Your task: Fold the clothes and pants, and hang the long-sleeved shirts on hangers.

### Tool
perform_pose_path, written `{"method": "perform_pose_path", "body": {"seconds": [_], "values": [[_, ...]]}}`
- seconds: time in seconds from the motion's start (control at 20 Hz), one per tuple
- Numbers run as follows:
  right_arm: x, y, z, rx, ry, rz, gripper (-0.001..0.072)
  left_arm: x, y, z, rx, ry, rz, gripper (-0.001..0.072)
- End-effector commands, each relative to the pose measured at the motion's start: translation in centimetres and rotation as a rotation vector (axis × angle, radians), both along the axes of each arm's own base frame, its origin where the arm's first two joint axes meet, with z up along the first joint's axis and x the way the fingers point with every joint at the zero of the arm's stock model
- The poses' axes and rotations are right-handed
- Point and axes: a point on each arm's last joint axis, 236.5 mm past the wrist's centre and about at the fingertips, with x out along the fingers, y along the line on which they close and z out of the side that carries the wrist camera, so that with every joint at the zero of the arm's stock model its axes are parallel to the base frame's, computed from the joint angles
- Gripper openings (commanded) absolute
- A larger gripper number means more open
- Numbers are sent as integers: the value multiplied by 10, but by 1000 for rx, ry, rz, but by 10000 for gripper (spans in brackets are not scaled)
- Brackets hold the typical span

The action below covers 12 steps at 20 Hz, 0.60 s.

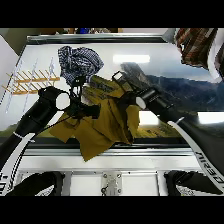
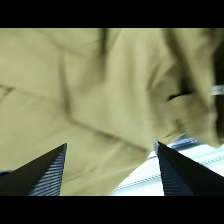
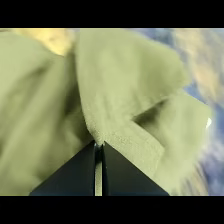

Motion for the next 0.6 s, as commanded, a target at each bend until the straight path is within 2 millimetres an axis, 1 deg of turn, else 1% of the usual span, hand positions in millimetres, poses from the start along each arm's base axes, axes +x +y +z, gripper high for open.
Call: {"method": "perform_pose_path", "body": {"seconds": [0.0, 0.05, 0.1, 0.15, 0.25, 0.35, 0.45, 0.55], "values": [[-31, -42, 38, 33, 98, -97, 19, 14, -40, 13, -165, -52, 22, 587], [-42, -47, 47, 46, 120, -106, 19, 19, -54, 13, -210, -62, 27, 587], [-49, -50, 56, 55, 123, -106, 19, 22, -69, 8, -245, -55, 30, 588], [-54, -52, 65, 61, 114, -104, 19, 24, -80, -2, -253, -47, 26, 587], [-59, -53, 79, 78, 90, -101, 19, 25, -98, -25, -232, -12, 4, 588], [-60, -54, 87, 87, 73, -101, 20, 24, -116, -39, -226, 29, -21, 587], [-62, -55, 89, 88, 70, -100, 20, 13, -128, -51, -181, 84, -90, 587], [-62, -55, 89, 89, 69, -100, 20, -6, -126, -62, -110, 144, -187, 588]]}}
